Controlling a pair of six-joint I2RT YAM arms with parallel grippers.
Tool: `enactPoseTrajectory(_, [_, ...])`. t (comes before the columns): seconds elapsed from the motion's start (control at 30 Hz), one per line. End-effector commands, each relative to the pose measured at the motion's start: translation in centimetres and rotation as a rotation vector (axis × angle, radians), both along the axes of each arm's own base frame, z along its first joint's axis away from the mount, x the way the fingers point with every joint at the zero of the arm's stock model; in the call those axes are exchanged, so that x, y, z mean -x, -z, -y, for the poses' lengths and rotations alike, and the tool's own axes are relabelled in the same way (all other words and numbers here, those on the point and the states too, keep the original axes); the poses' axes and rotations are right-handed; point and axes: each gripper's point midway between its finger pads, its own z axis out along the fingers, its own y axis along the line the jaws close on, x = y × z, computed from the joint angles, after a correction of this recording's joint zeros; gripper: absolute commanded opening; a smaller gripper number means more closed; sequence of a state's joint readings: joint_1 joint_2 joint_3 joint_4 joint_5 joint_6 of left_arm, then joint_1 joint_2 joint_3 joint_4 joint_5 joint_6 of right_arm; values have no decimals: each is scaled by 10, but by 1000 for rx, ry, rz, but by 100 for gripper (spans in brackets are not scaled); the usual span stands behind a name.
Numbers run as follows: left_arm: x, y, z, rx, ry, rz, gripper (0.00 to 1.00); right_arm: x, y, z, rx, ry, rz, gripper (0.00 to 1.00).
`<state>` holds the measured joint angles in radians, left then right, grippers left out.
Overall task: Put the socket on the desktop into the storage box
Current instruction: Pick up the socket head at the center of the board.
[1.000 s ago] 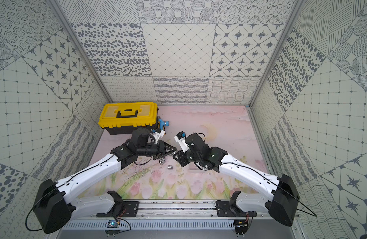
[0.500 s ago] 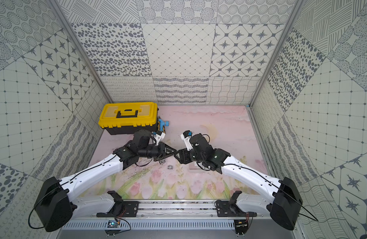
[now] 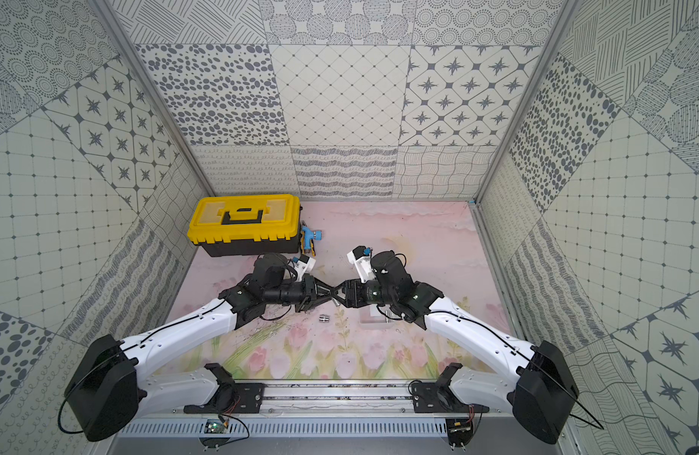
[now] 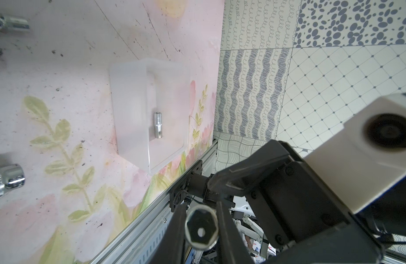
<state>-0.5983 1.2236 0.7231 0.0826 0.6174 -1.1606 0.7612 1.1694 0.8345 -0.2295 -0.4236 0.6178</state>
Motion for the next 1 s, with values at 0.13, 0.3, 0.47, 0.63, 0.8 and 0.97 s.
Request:
enactPoseTrajectory(0.13, [-5,-31,1,93,-10,83,0,3,-7,7,20,-12,26,59])
enactPoseTrajectory(0.3, [-8,-32,1,95,8,79,0,15,-14,21,-15,3,63,63])
enactPoseTrajectory(0.47, [-8,-31,-1,140,17,63,0,14,-7,21,-22,14,58,63])
enactPoseTrajectory(0.63, [-4,-33,-6,153,8,79,0,19,-19,10,-54,-40,59,59])
enactPoseTrajectory(0.8, [2,-33,-8,160,16,84,0,28,-16,-4,-42,-92,59,57])
enactPoseTrajectory(0.97, [6,-34,-8,164,30,83,0,23,-15,-9,-37,-78,68,50])
